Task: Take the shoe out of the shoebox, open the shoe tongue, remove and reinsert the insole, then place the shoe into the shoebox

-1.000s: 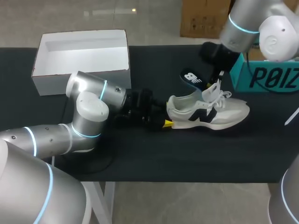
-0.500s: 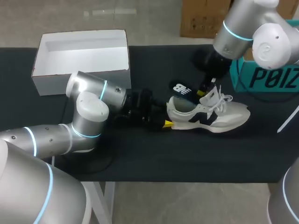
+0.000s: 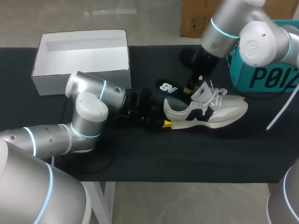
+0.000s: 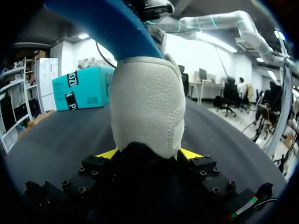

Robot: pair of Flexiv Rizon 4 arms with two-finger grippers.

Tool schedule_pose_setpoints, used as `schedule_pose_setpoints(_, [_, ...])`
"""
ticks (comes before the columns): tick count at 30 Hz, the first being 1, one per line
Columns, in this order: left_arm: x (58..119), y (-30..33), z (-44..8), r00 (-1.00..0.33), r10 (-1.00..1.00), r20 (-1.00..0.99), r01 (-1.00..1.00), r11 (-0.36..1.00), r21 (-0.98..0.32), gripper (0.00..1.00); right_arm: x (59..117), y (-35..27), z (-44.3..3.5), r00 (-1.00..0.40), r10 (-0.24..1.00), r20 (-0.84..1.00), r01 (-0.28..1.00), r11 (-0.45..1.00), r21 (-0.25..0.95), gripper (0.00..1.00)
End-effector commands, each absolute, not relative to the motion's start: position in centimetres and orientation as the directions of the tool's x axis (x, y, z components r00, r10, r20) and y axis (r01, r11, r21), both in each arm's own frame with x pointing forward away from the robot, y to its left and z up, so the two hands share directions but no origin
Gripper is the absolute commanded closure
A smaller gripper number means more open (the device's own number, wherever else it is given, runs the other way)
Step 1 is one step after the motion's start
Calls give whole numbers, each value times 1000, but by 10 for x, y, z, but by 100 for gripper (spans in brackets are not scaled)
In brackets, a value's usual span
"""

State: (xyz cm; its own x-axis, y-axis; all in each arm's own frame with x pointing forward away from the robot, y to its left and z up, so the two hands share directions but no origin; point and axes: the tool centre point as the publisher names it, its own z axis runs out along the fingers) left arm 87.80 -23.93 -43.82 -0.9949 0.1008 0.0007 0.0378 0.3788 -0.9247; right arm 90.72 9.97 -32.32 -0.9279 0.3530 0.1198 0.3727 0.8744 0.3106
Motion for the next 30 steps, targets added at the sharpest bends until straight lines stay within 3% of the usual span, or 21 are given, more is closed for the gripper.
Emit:
schedule_pose_setpoints(1, [878, -242, -441, -995, 104, 1, 39, 383, -923, 100, 911, 110, -332, -930, 342, 135, 367, 877, 310, 100])
schedule_pose_setpoints(30, [878, -242, -441, -995, 104, 1, 39, 383, -923, 100, 909, 115, -327, -931, 334, 150, 366, 857, 362, 100])
